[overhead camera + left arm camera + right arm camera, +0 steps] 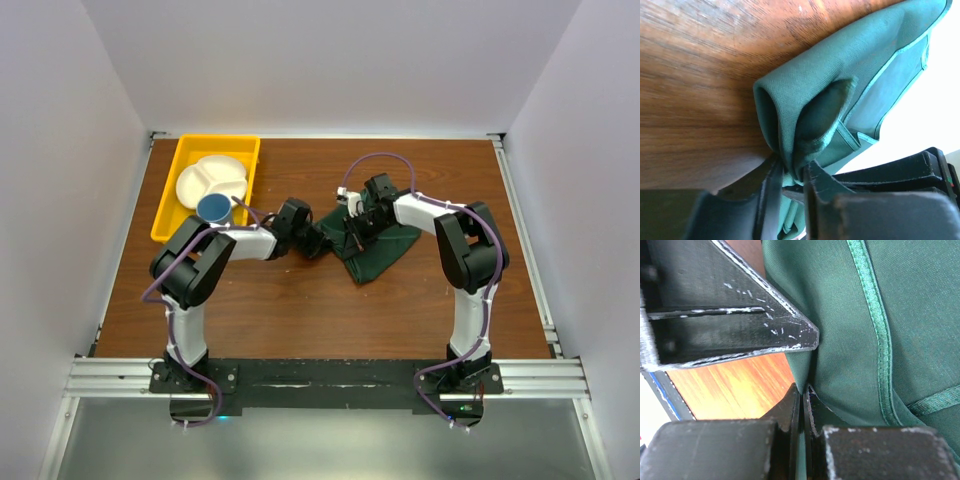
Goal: Fold the napkin, place the utensils inside, and roll it up
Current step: Roll the napkin with the utensil
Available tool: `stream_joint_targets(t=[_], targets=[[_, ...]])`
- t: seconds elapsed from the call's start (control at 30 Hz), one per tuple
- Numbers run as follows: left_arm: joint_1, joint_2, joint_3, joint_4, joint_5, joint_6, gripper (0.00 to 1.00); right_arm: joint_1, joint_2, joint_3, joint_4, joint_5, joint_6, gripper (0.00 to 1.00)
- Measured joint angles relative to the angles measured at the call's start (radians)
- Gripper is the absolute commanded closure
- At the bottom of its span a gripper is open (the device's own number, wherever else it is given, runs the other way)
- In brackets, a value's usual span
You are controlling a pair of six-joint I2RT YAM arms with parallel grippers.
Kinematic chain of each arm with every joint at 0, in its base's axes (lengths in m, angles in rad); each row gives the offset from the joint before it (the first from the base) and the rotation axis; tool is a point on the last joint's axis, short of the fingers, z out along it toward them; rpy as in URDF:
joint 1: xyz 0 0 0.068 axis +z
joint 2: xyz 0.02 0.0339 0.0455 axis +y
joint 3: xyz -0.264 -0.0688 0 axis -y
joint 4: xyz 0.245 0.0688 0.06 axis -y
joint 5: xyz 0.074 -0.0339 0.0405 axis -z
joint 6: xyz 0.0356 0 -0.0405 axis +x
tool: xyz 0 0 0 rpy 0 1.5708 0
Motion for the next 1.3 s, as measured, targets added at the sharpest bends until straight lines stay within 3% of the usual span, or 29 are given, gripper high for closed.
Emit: stream_joint_targets(t=[0.2, 0.27, 0.53, 0.7, 0.9, 1.1, 1.3], targets=[[0.000, 0.010, 0.010, -0.017, 0.001, 0.004, 0.97, 0.002, 0.000, 0.000, 0.000, 0.009, -0.002, 1.00], [0.000, 0.011, 0.014, -0.027, 0.002, 0.005, 0.98, 0.006, 0.000, 0.000, -0.001, 0.017, -0.002, 0.95], [0.000, 0.011, 0.042, -0.082, 0.006, 0.016, 1.00, 0.060, -0.057, 0.000, -0.042, 0.146, 0.006, 0.50], [0.000, 0.011, 0.066, -0.140, 0.018, 0.022, 1.00, 0.125, -0.156, -0.006, -0.075, 0.279, 0.010, 0.32], [0.007, 0.005, 0.069, -0.182, 0.055, 0.020, 1.00, 0.256, -0.312, -0.116, -0.014, 0.508, 0.005, 0.27], [0.029, 0.000, 0.069, -0.219, 0.108, 0.021, 1.00, 0.383, -0.337, -0.267, 0.127, 0.747, -0.008, 0.27], [0.059, -0.004, 0.068, -0.257, 0.157, 0.023, 1.00, 0.433, -0.337, -0.339, 0.227, 0.904, -0.015, 0.28]])
